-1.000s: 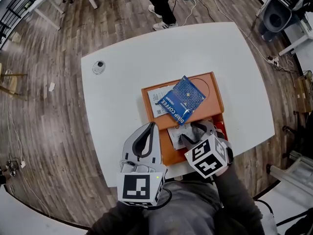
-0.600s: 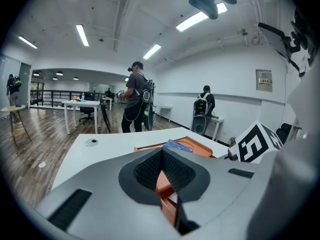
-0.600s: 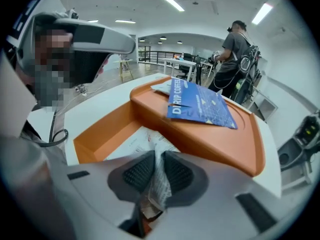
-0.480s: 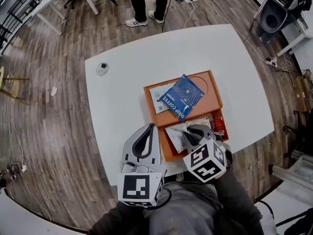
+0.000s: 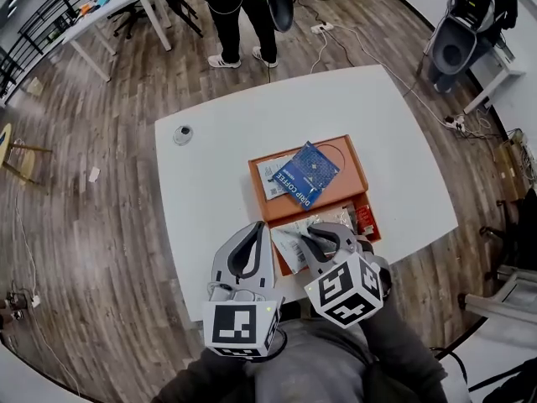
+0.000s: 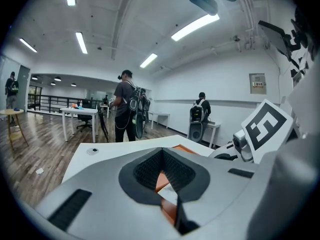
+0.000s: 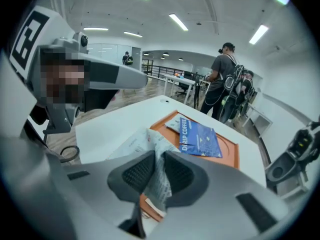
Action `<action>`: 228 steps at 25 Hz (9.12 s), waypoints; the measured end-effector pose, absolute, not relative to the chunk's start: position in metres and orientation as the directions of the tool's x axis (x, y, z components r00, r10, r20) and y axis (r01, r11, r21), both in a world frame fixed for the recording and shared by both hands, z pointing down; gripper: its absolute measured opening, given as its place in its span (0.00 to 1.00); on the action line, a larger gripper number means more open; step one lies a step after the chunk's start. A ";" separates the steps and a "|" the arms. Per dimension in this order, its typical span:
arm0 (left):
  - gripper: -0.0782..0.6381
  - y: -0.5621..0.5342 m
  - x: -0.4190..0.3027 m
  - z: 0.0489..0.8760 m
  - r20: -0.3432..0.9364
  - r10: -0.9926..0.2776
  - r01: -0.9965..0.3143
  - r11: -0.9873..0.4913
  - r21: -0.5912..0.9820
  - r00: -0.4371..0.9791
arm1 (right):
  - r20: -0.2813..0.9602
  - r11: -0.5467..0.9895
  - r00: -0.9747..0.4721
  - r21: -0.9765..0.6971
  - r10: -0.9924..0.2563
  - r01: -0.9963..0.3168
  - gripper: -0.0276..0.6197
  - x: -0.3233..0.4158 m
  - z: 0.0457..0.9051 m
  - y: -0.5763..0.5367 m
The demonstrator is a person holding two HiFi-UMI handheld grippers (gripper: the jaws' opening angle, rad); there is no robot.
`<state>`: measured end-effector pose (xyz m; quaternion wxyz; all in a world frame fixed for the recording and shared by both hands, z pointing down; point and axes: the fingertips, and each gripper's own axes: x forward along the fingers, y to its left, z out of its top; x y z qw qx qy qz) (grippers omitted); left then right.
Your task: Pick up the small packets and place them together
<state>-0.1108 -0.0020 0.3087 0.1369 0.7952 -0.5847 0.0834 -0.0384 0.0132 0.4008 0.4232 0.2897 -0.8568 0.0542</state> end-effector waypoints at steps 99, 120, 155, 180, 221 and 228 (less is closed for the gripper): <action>0.10 -0.041 -0.081 0.361 0.395 -0.855 -0.941 -0.283 0.185 0.335 | 0.914 0.833 -0.203 0.206 -0.351 -0.513 0.10 0.035 0.493 -0.019; 0.10 -0.008 -0.105 0.300 0.262 -0.922 -0.957 -0.260 0.129 0.286 | 0.728 0.822 -0.450 0.277 -0.518 -0.498 0.07 -0.034 0.377 -0.013; 0.10 -0.078 -0.118 0.334 0.364 -0.917 -0.984 -0.129 0.120 0.165 | 0.659 0.840 -0.555 0.236 -0.508 -0.488 0.20 -0.047 0.386 -0.114; 0.10 -0.053 -0.108 0.333 0.360 -0.907 -0.975 -0.181 0.129 0.217 | 0.631 0.760 -0.483 0.284 -0.607 -0.585 0.35 -0.020 0.376 -0.096; 0.10 -0.024 0.024 0.366 0.426 -0.713 -0.825 -0.536 0.182 0.557 | 0.763 0.653 -0.280 0.234 -0.582 -0.720 0.35 0.087 0.443 -0.007; 0.10 -0.030 0.002 0.369 0.438 -0.735 -0.852 -0.491 0.181 0.517 | 0.827 0.715 -0.245 0.243 -0.506 -0.656 0.25 0.068 0.461 -0.014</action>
